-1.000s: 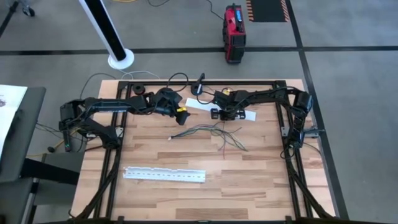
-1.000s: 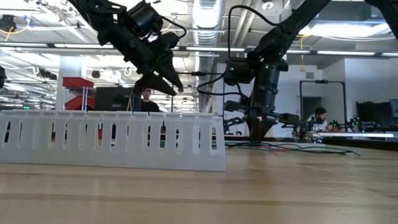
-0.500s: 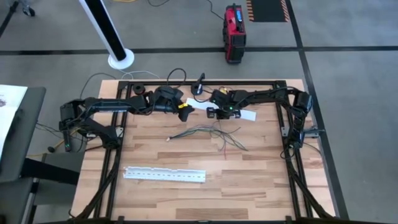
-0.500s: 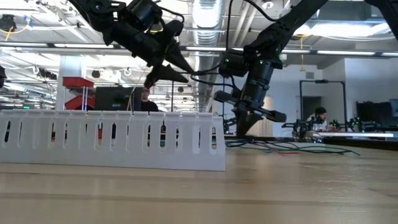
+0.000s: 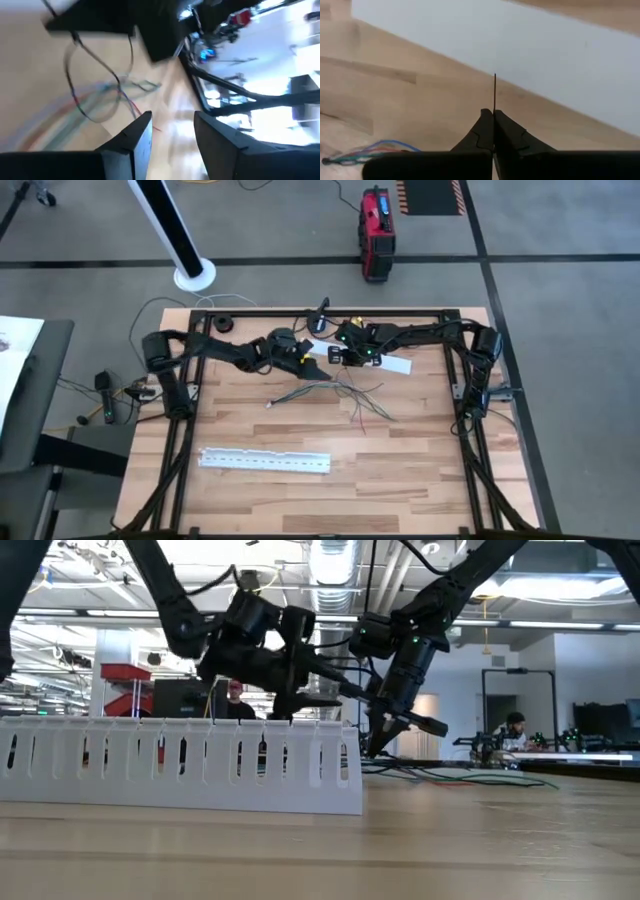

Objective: Ziptie cables
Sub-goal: Wrap the colored cables with the black zip tie

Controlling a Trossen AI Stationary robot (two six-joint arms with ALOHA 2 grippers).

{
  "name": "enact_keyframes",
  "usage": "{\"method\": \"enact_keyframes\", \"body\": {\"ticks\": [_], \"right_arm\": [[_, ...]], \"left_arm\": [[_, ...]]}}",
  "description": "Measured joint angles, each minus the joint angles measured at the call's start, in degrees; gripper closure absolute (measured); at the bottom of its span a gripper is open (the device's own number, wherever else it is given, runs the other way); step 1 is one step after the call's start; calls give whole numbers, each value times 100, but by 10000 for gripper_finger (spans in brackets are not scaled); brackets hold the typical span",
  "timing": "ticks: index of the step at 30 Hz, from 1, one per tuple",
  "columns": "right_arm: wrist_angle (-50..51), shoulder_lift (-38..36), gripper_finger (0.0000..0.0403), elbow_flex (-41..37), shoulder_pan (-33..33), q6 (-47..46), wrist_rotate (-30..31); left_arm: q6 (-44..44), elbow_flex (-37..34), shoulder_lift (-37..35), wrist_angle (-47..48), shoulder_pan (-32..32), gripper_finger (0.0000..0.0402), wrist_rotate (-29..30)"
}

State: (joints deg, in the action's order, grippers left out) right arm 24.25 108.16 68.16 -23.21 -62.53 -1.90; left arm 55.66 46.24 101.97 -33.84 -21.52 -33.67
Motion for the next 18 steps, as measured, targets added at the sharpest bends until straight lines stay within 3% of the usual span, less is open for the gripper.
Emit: {"method": "enact_keyframes", "body": {"ticks": [7,10,18], "right_arm": [[-403,-2,403,4,-58,-16,36],[-621,-7,403,4,-51,-44,32],[-795,-11,403,7,35,-109,34]], "left_arm": [[810,-243,435,-1538,-43,261,216],[444,-241,503,-1344,-45,261,241],[-278,-180,500,-536,-178,261,985]]}}
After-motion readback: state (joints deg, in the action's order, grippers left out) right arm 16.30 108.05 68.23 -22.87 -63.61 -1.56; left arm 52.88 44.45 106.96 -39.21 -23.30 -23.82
